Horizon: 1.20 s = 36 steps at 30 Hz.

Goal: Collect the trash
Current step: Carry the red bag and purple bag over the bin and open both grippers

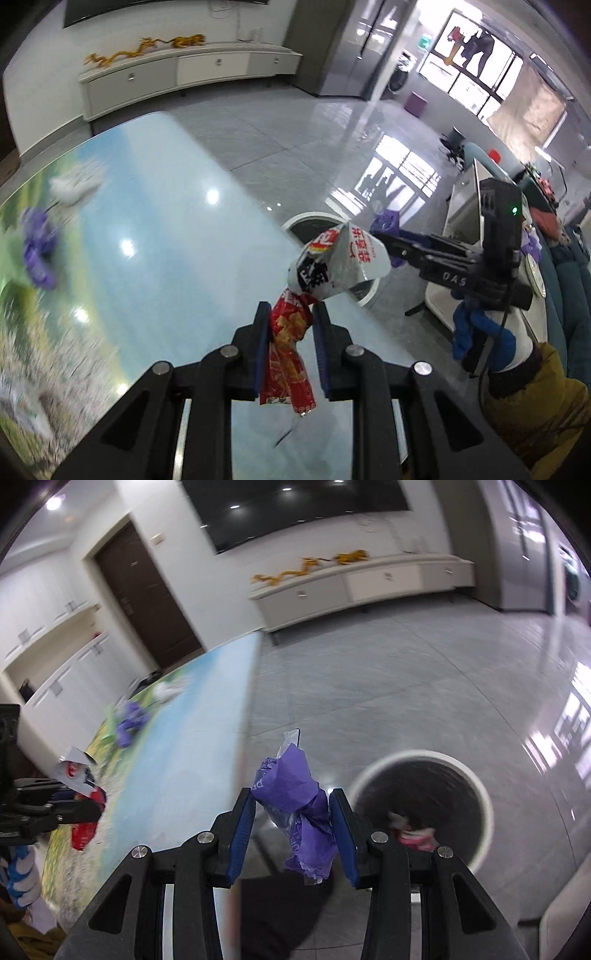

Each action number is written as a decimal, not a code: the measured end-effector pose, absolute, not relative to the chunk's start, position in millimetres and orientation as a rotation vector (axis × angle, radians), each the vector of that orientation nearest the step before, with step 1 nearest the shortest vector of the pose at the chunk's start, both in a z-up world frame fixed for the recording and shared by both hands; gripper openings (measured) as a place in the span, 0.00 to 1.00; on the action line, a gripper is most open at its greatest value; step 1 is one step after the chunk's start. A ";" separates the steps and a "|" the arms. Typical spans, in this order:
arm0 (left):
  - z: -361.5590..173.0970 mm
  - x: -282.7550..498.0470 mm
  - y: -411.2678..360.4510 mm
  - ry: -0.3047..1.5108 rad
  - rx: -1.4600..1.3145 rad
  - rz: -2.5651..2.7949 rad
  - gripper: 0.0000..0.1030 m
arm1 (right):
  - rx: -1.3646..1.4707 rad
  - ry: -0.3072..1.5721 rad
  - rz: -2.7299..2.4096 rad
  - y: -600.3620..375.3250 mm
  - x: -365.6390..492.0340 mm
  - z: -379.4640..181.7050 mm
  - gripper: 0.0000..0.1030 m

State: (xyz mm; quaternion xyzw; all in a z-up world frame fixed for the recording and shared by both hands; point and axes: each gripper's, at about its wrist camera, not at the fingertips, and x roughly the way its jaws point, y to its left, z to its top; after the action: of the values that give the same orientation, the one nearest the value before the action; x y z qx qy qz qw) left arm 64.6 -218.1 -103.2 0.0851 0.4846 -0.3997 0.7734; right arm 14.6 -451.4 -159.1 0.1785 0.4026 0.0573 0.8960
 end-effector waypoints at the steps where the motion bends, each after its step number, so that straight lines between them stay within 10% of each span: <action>1: -103.2 68.3 -232.6 1.052 0.193 -0.879 0.20 | 0.382 0.838 0.100 -460.8 12.8 -163.1 0.38; 11: -116.7 98.3 -367.8 1.069 0.216 -0.960 0.24 | 0.448 0.896 -0.029 -532.1 21.5 -204.5 0.40; 16: -128.4 118.2 -391.2 1.095 0.147 -0.960 0.56 | 0.476 0.924 -0.083 -558.1 24.7 -223.7 0.50; 36: -72.0 65.5 -278.2 0.861 0.162 -0.931 0.56 | 0.463 0.802 -0.086 -530.6 -5.9 -154.5 0.51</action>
State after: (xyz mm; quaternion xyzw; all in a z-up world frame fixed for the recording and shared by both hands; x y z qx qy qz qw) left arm 65.5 -278.2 -72.0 0.0756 0.4016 -0.4346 0.8026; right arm -5.9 -530.6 -154.5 0.2233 0.3865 -0.0414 0.8939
